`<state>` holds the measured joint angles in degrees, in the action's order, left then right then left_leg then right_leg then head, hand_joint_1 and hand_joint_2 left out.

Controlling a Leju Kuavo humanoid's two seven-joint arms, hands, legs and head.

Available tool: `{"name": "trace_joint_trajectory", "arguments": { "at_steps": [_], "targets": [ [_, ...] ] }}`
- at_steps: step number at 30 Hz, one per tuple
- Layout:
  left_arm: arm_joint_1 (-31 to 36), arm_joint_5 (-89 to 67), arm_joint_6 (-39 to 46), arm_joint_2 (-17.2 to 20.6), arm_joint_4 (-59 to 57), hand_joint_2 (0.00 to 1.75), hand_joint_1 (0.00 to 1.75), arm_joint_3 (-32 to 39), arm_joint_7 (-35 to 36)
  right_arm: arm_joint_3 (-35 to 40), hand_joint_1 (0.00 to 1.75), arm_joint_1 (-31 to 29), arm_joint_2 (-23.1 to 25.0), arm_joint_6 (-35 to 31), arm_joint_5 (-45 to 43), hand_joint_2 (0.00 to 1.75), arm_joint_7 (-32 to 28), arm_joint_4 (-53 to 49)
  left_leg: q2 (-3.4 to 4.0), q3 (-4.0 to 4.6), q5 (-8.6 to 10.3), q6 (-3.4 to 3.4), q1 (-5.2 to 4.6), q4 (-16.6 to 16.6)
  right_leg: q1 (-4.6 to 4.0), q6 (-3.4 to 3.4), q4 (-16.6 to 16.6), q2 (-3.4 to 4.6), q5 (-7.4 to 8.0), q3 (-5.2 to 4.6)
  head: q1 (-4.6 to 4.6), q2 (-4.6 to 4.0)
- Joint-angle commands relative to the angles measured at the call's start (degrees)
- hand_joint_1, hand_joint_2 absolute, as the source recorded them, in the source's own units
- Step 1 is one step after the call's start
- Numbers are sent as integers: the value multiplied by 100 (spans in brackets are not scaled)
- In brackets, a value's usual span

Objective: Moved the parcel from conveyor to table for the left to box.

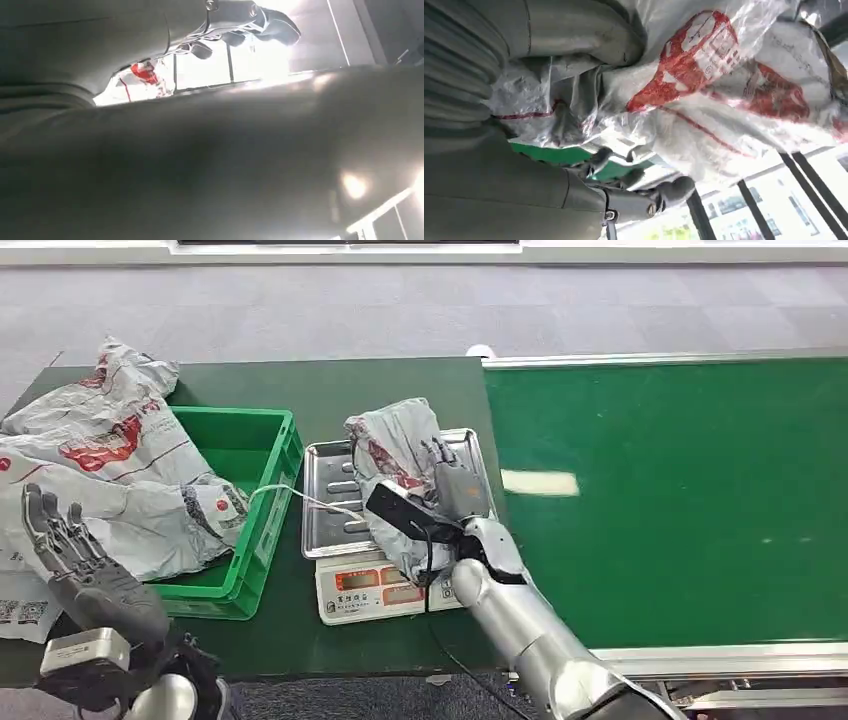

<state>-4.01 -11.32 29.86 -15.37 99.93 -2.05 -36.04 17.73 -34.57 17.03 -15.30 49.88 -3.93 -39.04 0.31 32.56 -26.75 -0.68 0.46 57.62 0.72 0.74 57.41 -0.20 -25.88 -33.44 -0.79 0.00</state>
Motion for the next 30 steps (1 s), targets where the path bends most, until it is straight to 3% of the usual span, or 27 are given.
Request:
{"name": "trace_joint_trajectory", "arguments": {
  "at_steps": [1,3,7,11,12,15,20,23,24,25,27,29,30],
  "targets": [
    [-154,0,63,203,-55,0,0,-125,-69,-19,0,697,-299,-276,62,0,-171,-1989,-15,-1,5,3,1,-9,-2,-3,-12,-12,2,7,0,0],
    [-193,-7,109,157,10,0,0,-80,-144,61,0,1117,-355,-677,88,0,-571,-3084,-14,2,3,2,1,-7,-1,-3,-7,-12,0,4,0,0],
    [-36,60,5,-92,136,0,0,71,-230,289,0,1975,-333,-2450,484,0,-1563,-5107,-29,19,0,2,2,3,-2,-3,1,-27,-7,-7,0,0],
    [7,35,47,-125,137,0,0,93,-247,375,0,2090,-366,-2454,532,0,-1554,-5317,-21,18,-1,1,2,0,-2,-3,-4,-23,-6,-7,0,0],
    [7,17,78,-137,129,0,0,111,-254,339,0,2054,-340,-2470,542,175,-1608,-5204,-20,18,-2,1,-1,-1,1,-3,-2,-22,-8,-7,-2,0],
    [72,108,175,-244,185,0,0,217,-337,-316,0,2387,288,-2470,658,175,-2589,-5657,-13,12,-1,-1,2,-8,-3,-5,-11,-15,-1,-4,-2,0],
    [362,-684,783,-49,34,0,0,58,-298,-938,0,2699,297,-2470,1125,175,-3045,-8200,-49,44,1,0,2,11,-3,-5,8,-50,-12,-25,-2,0],
    [556,-1403,609,294,-311,0,0,-107,109,-1197,0,3130,297,-2470,945,175,-3471,-8885,-72,44,4,0,1,14,-2,-4,9,-72,-15,-18,-2,0],
    [682,-2101,669,545,-649,0,0,-328,410,-1080,0,3487,286,-2470,847,175,-3494,-8997,-99,47,10,0,3,10,-5,-4,4,-99,-18,-11,0,0],
    [682,-2101,669,545,-649,0,0,-328,410,-1080,0,3487,286,-2470,847,175,-3494,-8997,-64,20,8,0,-4,2,4,-1,-1,-67,-12,-12,-2,0],
    [682,-2101,669,545,-649,0,0,-328,410,-1080,0,3487,286,-2470,847,175,-3494,-8997,-83,2,14,3,2,-23,-1,-4,-32,-85,-7,23,2,0],
    [682,-2101,669,545,-649,0,0,-328,410,-1080,0,3487,286,-2470,847,175,-3494,-8997,-27,3,-2,3,-2,-3,7,-1,-9,-33,-4,5,0,0],
    [682,-2101,669,545,-649,0,0,-328,410,-1080,0,3487,286,-2470,847,175,-3494,-8997,-35,4,2,6,-2,-10,8,-4,-14,-45,-3,6,-2,0]
  ]
}}
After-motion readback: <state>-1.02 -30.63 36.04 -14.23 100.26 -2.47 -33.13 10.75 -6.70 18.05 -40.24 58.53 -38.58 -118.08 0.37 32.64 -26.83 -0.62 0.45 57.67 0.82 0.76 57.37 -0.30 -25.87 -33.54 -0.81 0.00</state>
